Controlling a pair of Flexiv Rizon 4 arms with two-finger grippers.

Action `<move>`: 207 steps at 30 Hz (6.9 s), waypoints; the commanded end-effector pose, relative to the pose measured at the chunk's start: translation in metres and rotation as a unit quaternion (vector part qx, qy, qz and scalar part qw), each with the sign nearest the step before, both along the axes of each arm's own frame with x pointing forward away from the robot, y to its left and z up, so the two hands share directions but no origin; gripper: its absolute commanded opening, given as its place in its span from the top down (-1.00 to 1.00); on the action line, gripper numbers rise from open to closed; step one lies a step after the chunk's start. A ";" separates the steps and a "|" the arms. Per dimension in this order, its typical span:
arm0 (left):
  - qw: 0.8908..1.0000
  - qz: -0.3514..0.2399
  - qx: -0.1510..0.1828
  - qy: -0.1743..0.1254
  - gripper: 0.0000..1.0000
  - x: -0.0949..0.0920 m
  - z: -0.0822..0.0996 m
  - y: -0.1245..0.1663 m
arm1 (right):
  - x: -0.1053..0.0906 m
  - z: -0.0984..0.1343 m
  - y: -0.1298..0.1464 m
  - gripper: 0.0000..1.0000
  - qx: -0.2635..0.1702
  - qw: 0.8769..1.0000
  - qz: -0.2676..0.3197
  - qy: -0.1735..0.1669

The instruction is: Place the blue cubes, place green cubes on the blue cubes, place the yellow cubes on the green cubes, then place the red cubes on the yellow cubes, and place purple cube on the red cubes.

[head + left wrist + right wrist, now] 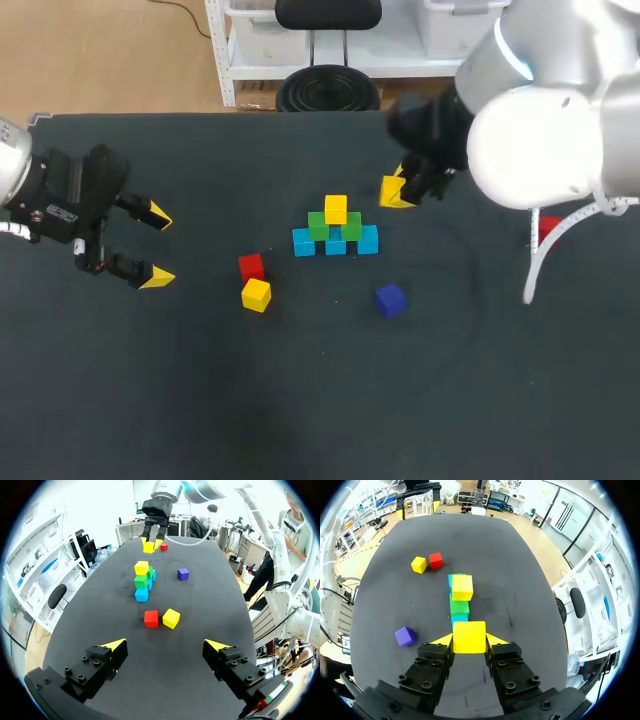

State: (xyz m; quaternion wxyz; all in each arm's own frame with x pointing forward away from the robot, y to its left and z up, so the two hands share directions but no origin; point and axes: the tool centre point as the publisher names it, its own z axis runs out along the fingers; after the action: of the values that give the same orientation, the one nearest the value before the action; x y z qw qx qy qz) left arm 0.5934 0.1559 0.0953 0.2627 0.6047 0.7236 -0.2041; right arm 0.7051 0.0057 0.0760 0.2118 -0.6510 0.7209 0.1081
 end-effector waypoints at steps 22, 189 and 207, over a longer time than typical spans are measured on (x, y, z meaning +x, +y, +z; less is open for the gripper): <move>1.000 -0.001 -0.001 -0.001 -1.00 0.001 -0.001 0.001 | 0.005 -0.005 0.029 1.00 -0.029 0.998 0.028 0.043; 1.000 -0.001 -0.001 -0.001 -1.00 0.001 -0.001 0.001 | -0.018 -0.017 0.008 -1.00 -0.071 0.989 0.115 0.067; 1.000 -0.001 -0.001 -0.001 -1.00 0.001 -0.001 0.001 | -0.005 -0.026 -0.028 -1.00 -0.115 0.957 0.260 0.063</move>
State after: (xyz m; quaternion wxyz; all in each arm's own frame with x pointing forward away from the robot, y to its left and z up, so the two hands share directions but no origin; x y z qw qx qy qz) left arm 0.5934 0.1559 0.0953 0.2627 0.6047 0.7236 -0.2041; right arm 0.6973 -0.0269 0.0517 0.0610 -0.8271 0.5471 0.1136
